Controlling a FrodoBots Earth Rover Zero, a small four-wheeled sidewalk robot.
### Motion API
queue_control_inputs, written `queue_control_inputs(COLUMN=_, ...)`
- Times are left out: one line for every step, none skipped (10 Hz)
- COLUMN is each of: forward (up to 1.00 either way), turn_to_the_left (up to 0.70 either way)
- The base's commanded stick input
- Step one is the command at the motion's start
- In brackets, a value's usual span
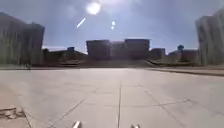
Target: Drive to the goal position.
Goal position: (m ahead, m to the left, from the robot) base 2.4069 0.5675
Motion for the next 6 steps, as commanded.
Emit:
queue_control_inputs(forward=0.85, turn_to_the_left=-0.28)
queue_control_inputs(forward=0.85, turn_to_the_left=-0.28)
queue_control_inputs(forward=0.85, turn_to_the_left=-0.28)
queue_control_inputs(forward=0.85, turn_to_the_left=-0.28)
queue_control_inputs(forward=0.85, turn_to_the_left=-0.28)
queue_control_inputs(forward=0.85, turn_to_the_left=-0.28)
